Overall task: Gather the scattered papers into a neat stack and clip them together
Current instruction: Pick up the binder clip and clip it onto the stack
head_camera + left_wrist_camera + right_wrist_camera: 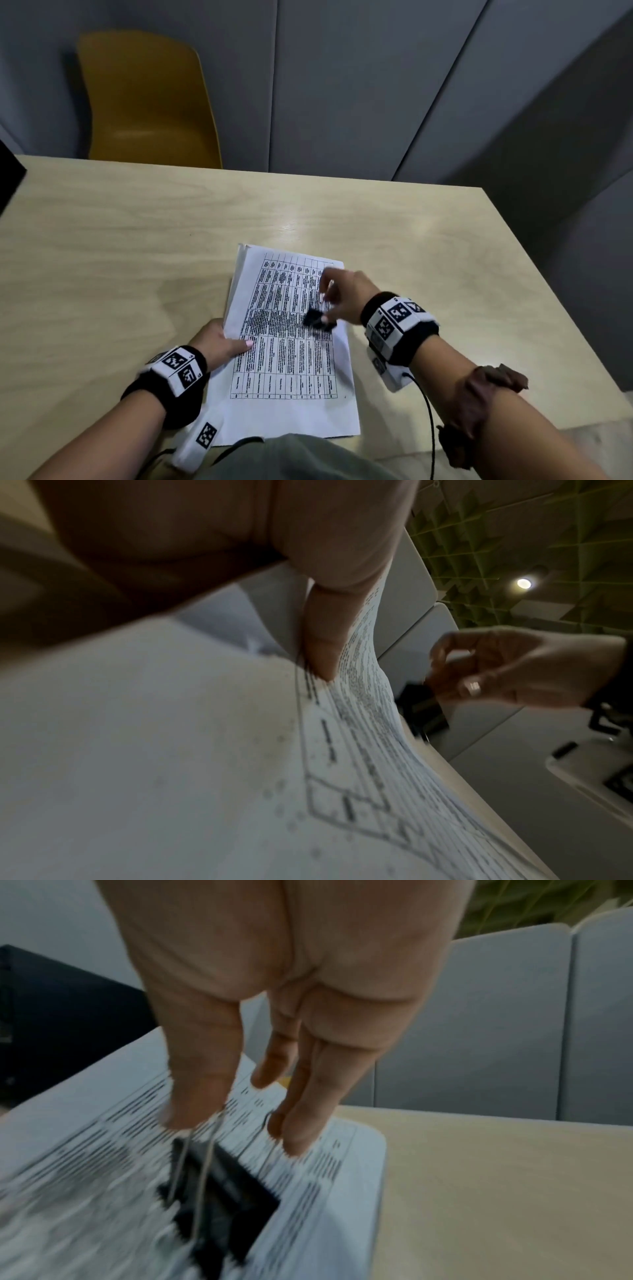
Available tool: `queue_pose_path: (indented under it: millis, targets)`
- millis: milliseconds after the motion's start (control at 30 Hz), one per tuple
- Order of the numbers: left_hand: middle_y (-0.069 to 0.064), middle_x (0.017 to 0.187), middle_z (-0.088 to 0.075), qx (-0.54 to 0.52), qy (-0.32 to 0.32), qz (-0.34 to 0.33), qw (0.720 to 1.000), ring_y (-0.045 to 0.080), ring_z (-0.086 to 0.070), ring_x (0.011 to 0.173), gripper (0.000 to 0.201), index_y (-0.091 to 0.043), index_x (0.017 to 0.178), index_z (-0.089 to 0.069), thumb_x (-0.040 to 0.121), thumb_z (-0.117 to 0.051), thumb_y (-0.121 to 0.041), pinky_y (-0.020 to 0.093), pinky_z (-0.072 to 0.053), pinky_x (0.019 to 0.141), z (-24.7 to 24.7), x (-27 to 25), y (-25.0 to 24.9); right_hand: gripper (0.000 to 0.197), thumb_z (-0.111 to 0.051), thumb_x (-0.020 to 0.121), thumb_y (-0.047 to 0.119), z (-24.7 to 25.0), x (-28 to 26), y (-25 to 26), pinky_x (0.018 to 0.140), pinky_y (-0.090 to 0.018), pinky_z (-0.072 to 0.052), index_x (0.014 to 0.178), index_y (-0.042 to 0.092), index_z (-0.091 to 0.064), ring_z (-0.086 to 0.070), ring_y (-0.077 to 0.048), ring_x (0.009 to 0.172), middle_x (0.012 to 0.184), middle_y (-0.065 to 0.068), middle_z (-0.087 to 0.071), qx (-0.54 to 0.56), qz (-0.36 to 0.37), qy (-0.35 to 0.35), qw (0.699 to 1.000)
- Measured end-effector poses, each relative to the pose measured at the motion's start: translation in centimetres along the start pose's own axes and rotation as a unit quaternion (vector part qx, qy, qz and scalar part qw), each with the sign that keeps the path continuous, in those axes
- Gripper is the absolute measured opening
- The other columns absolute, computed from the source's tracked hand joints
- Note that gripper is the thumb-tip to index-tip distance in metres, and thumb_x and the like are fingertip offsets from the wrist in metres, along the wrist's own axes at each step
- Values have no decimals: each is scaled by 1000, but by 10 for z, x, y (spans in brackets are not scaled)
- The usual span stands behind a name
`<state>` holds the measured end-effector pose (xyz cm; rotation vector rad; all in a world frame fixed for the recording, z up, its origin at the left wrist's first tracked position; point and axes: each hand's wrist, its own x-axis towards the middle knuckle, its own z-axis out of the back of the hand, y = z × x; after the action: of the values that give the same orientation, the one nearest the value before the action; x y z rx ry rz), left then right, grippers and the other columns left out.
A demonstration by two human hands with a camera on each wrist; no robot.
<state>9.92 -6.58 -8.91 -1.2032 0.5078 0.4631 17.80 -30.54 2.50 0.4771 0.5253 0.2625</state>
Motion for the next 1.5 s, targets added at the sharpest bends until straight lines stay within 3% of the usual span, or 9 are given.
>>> queue_pose_path:
  millis: [100,267,667,800,900,1067,1267,1400,1500]
  targets:
    - [8,100,-70,3,-11,-2,1000,26,-65,94,48,-11,110,-56,70,-76,-28,40,-48,93,-2,-3,-1,33,-77,69,8,21,11,10,58,-14,-40,82,19,-49,-56,-17,71,78,0,-59,-4,51,-117,992]
    - [11,87,-69,13,-6,-32,999,29,-64,83,38,-5,104,-59,74,-73,-23,39,-50,83,-6,-7,1,29,-78,66,7,58,28,29,73,-33,-53,80,14,-53,-64,-25,82,84,-7,-69,-86,97,-180,975]
    - [2,67,-46,38,-21,-44,998,18,-44,63,19,-15,82,-51,79,-69,-23,27,-39,61,-10,-21,-4,42,-78,65,4,72,41,56,69,-26,-50,60,20,-39,-68,-20,87,67,8,-60,-184,177,-49,965]
    - [2,67,-43,49,-22,-54,997,17,-41,63,19,-18,75,-49,81,-67,-23,26,-35,59,-11,-28,-10,31,-78,68,9,73,40,45,88,-36,-51,91,17,-57,-63,-20,98,105,-6,-68,-127,146,0,981]
    - [5,74,-47,46,-13,-52,998,19,-44,67,14,-17,83,-51,83,-65,-22,29,-42,65,-12,-35,-16,62,-76,72,12,66,37,34,99,-34,-45,127,16,-48,-56,-17,113,123,-3,-61,-98,136,25,985]
    - [6,76,-54,51,4,-50,997,21,-52,69,16,-18,81,-53,80,-68,-21,30,-45,67,-6,-49,-31,53,-77,69,0,62,31,21,94,-38,-51,118,12,-57,-65,-21,99,108,-3,-63,61,100,32,993]
    - [2,107,-67,-81,-8,-188,979,17,-64,92,32,-36,94,-66,71,-73,-15,29,-56,75,11,-52,-100,55,-78,67,1,49,25,24,92,-38,-53,116,12,-58,-66,-21,97,104,-2,-62,85,107,49,989]
    - [3,88,-73,58,-76,-270,958,33,-65,78,37,-48,82,-69,81,-66,-11,45,-55,72,9,-48,-110,61,-81,67,17,58,22,33,95,-29,-48,122,11,-57,-62,-18,105,113,-3,-65,-32,149,38,988]
    - [-1,76,-71,70,-83,-300,948,36,-61,66,47,-58,82,-64,82,-65,-11,38,-53,55,3,-51,-107,56,-82,66,20,66,17,41,86,-22,-48,117,10,-60,-64,-16,97,108,-5,-69,-129,179,21,975]
